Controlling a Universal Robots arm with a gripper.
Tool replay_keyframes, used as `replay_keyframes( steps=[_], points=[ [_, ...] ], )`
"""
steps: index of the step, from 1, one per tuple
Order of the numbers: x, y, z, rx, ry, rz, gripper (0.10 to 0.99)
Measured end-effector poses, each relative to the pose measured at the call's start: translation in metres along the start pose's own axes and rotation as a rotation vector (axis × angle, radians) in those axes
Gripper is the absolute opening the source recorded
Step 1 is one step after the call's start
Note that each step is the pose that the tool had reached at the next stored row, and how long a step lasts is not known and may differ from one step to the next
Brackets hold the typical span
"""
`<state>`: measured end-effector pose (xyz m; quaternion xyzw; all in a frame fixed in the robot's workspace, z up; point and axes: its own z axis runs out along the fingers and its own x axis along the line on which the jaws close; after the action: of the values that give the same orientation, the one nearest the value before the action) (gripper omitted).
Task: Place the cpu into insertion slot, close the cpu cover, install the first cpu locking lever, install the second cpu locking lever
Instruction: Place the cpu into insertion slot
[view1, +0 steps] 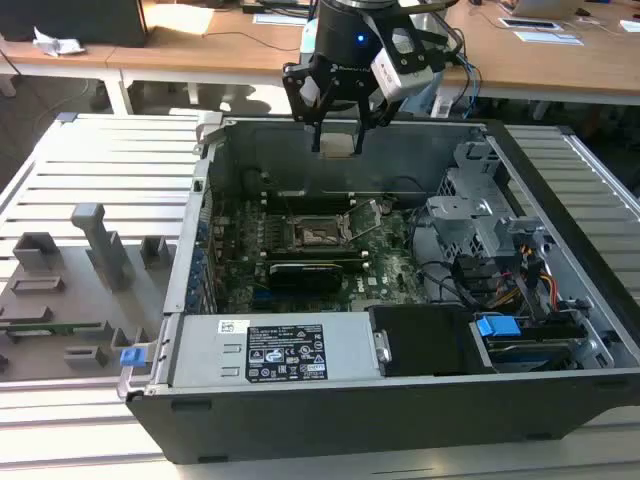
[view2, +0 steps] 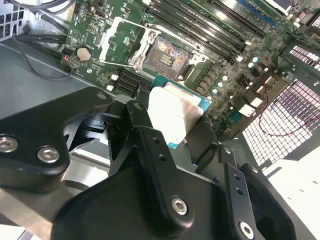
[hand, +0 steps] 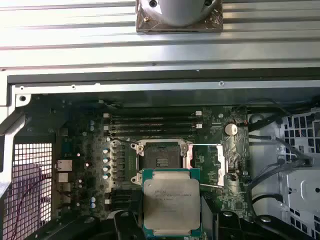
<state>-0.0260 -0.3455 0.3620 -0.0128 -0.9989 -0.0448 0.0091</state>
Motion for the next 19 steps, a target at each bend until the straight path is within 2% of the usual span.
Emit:
replay_keyframes(
  steps=[2, 9, 19],
  points=[
    [0.0, -0.0002, 0.0019, 0.003, 0.0, 0.0, 0.541],
    [-0.0002, -0.0009, 0.0103, 0.004, -0.0001, 0.0, 0.541],
    [-0.0003, -0.0016, 0.0173, 0.007, -0.0002, 0.0, 0.541]
  ],
)
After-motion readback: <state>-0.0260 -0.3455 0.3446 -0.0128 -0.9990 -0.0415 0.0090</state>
